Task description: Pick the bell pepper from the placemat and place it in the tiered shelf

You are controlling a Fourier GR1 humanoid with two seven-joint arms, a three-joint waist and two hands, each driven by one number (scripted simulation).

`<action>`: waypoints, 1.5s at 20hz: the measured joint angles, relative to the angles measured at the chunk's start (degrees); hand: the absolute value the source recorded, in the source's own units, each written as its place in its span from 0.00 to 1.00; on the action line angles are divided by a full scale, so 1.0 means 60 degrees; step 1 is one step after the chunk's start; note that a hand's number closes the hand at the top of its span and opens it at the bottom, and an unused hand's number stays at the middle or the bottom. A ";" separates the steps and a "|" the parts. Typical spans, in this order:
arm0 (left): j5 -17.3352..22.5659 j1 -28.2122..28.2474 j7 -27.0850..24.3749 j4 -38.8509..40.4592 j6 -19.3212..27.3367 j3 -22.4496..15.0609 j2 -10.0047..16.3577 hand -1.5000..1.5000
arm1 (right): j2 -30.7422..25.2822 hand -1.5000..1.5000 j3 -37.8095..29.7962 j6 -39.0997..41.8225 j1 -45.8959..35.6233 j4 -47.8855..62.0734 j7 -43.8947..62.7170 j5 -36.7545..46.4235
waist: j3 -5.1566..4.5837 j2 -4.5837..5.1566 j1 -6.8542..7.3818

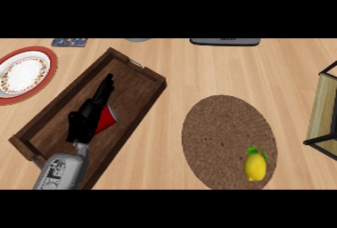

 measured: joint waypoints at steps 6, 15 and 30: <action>-0.0218 0.0243 0.0035 -0.0192 0.0172 -0.0196 -0.0191 0.50 | -0.0232 0.00 -0.0114 0.0932 -0.0448 0.0200 0.0779 -0.0328 | 0.0000 -0.0024 -0.0067; -0.0158 0.0068 0.0100 -0.0144 0.0042 -0.0062 -0.0117 0.50 | -0.0998 0.00 -0.1373 0.2175 -0.1912 0.1849 0.3458 -0.1857 | 0.0000 0.0016 0.0009; -0.0095 0.0096 -0.0086 -0.0234 -0.0028 -0.0049 -0.0163 0.50 | -0.2683 0.00 -0.1295 0.3283 -0.1262 0.2815 0.4568 -0.1510 | 0.0126 0.0265 0.0161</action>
